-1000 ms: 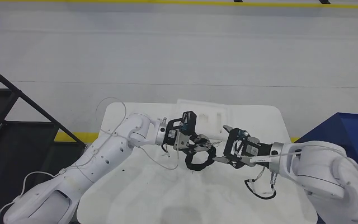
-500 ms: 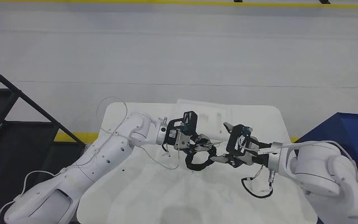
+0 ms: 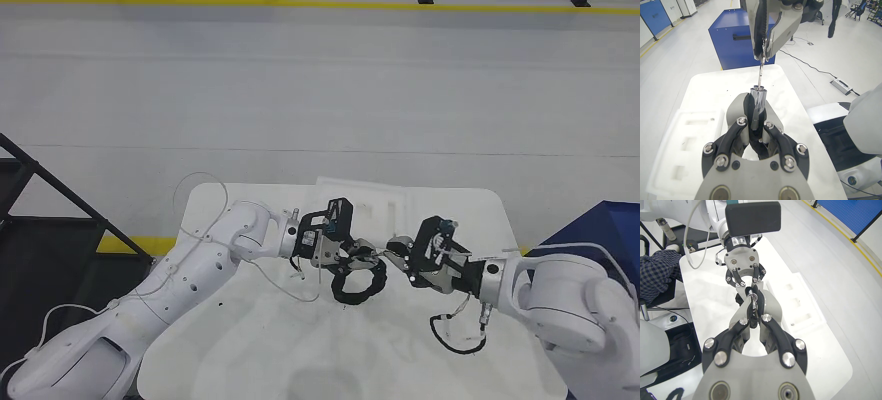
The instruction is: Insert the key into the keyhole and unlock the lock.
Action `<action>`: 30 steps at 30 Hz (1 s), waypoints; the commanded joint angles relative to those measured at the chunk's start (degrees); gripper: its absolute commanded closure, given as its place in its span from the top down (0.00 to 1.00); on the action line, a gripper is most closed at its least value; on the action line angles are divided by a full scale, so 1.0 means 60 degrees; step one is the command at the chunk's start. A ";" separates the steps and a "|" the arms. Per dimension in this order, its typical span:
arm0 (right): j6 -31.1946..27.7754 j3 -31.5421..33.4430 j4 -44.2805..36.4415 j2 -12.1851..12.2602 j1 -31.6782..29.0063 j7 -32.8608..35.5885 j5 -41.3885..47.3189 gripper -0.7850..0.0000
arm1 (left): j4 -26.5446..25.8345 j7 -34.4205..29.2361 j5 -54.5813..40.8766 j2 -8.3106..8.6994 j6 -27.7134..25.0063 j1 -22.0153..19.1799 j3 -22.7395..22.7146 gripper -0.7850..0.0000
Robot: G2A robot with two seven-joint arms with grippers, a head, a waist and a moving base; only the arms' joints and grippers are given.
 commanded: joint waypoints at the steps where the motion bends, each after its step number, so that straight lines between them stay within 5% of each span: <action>1: 0.0158 0.0026 0.0022 -0.0001 -0.0058 0.0011 0.0175 0.00 | -0.0001 0.0016 -0.0005 0.0000 0.0000 0.0010 -0.0010 0.00; 18: 0.2370 0.0287 0.0475 -0.0047 -0.0398 0.0793 0.3494 0.00 | -0.0258 0.0103 0.0623 -0.0013 0.0100 0.0326 -0.0496 0.00; 19: 0.2389 0.0281 0.0513 -0.0052 -0.0391 0.0791 0.3581 0.09 | -0.0294 0.0104 0.0688 -0.0013 0.0112 0.0352 -0.0528 0.00; 21: 0.2437 0.0283 0.0628 -0.0065 -0.0404 0.0740 0.3888 0.53 | -0.0393 0.0113 0.0879 -0.0013 0.0186 0.0393 -0.0611 0.00; 22: 0.2409 0.0307 0.0652 -0.0065 -0.0386 0.0761 0.3978 1.00 | -0.0438 0.0159 0.0957 -0.0012 0.0200 0.0435 -0.0648 0.00; 30: 0.1154 0.0911 0.0718 0.0021 -0.0604 0.0605 0.3206 1.00 | -0.0370 0.0675 0.0975 -0.0011 0.0000 0.0713 -0.0967 0.00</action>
